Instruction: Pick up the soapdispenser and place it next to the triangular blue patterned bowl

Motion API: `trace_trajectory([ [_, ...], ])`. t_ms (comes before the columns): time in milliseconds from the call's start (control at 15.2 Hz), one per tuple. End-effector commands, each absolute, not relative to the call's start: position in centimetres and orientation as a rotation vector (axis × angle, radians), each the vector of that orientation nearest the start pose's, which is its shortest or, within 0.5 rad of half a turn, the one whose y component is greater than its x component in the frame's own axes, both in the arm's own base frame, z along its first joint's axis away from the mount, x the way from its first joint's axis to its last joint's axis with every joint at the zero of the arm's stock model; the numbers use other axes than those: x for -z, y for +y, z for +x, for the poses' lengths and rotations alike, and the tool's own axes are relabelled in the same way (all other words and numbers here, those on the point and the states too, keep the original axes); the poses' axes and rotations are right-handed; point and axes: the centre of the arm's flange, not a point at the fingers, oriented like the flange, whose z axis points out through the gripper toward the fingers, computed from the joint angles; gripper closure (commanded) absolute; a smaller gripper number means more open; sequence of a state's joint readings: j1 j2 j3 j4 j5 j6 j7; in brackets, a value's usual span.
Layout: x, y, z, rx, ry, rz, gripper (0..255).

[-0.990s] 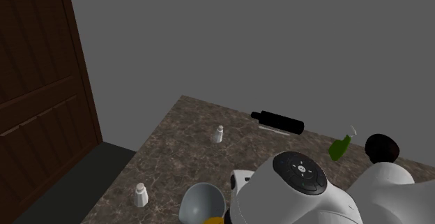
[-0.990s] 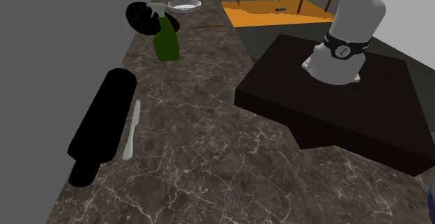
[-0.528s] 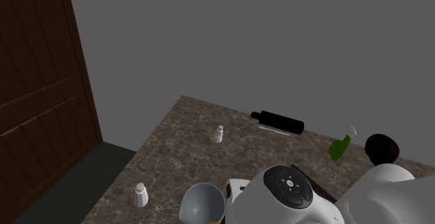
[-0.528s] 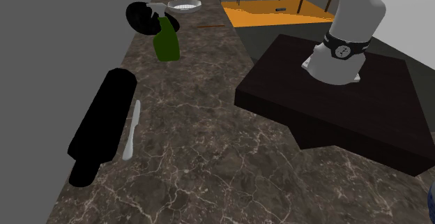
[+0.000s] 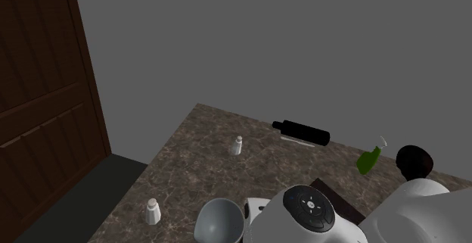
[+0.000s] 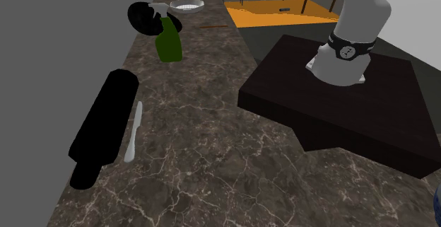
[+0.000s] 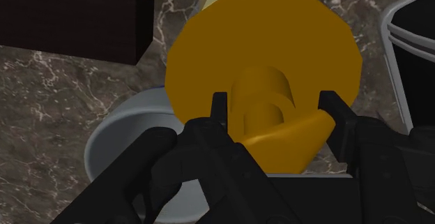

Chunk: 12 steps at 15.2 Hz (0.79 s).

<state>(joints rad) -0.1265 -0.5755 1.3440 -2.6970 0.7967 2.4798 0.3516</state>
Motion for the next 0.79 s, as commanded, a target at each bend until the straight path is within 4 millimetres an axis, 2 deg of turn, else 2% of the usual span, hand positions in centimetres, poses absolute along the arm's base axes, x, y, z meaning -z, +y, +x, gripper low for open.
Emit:
trace_trajectory([
  [0, -28.2, 35.3, 18.6, 0.201, -0.294, -3.097, 255],
  [66, -28.2, 35.3, 18.6, 0.201, -0.294, -3.097, 0],
  [396, -28.2, 35.3, 18.6, 0.201, -0.294, -3.097, 0],
  [660, -33.1, 35.1, 17.9, 0.201, -0.294, -3.097, 0],
  [726, -33.1, 35.1, 17.9, 0.201, -0.294, -3.097, 0],
])
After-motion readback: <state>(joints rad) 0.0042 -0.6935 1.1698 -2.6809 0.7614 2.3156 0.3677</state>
